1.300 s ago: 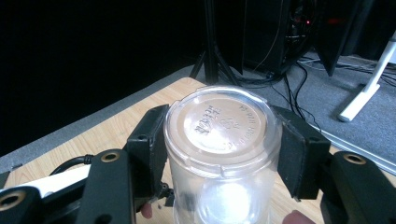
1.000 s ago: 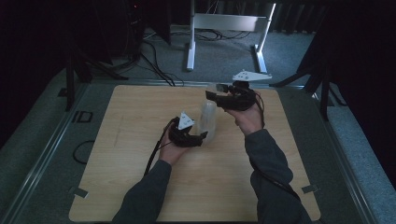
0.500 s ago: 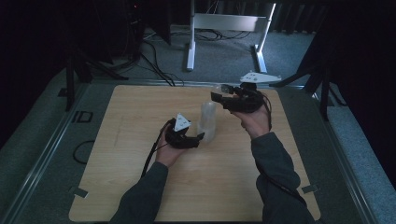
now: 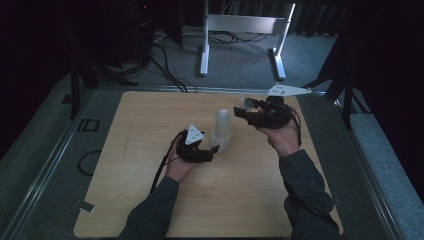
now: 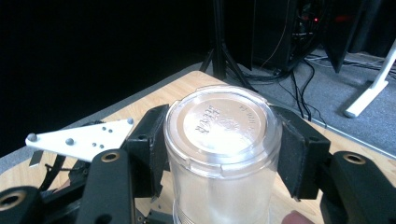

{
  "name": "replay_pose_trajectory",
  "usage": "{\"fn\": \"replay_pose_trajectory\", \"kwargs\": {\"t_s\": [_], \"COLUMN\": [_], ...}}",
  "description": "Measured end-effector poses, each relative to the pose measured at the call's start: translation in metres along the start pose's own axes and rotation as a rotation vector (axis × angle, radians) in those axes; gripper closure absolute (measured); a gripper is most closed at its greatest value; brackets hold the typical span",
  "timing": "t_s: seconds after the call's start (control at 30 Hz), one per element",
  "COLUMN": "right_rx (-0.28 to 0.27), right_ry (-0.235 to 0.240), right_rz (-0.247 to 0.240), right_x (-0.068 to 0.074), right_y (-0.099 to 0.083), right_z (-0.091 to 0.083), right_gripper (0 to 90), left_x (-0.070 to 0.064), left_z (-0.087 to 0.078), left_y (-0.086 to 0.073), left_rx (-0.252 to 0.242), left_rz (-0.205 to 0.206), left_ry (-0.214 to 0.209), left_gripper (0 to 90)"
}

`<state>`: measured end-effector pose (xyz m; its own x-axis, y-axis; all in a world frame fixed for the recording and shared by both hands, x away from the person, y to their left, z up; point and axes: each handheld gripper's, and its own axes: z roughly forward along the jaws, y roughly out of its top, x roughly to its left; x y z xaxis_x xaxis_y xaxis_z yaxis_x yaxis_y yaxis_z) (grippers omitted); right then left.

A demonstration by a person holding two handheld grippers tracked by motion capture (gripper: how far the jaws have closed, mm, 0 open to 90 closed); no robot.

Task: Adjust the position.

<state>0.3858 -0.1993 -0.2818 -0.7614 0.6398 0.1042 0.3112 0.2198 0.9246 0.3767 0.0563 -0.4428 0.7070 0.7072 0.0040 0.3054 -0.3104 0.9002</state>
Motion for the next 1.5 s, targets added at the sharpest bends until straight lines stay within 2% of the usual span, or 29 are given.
{"fn": "replay_pose_trajectory", "kwargs": {"t_s": [0.5, 0.93, 1.3, 1.5], "right_rx": [0.041, 0.063, 0.088, 0.094], "right_ry": [0.015, 0.015, 0.016, 0.03], "right_rz": [0.0, 0.055, 0.082, 0.104], "right_x": [0.003, -0.006, -0.01, -0.01], "right_y": [-0.019, -0.043, -0.057, -0.065], "right_z": [0.0, 0.006, 0.012, 0.017], "right_gripper": [41.5, 41.6, 41.6, 41.6], "left_x": [-0.005, -0.012, -0.017, -0.018], "left_z": [-0.008, -0.014, -0.016, -0.017], "left_y": [0.001, 0.001, 0.0, 0.001], "left_rx": [-0.016, -0.034, -0.045, -0.052], "left_rz": [0.014, 0.023, 0.039, 0.033], "left_ry": [-0.041, -0.083, -0.096, -0.113], "left_gripper": [25.1, 27.0, 27.0, 27.0]}}
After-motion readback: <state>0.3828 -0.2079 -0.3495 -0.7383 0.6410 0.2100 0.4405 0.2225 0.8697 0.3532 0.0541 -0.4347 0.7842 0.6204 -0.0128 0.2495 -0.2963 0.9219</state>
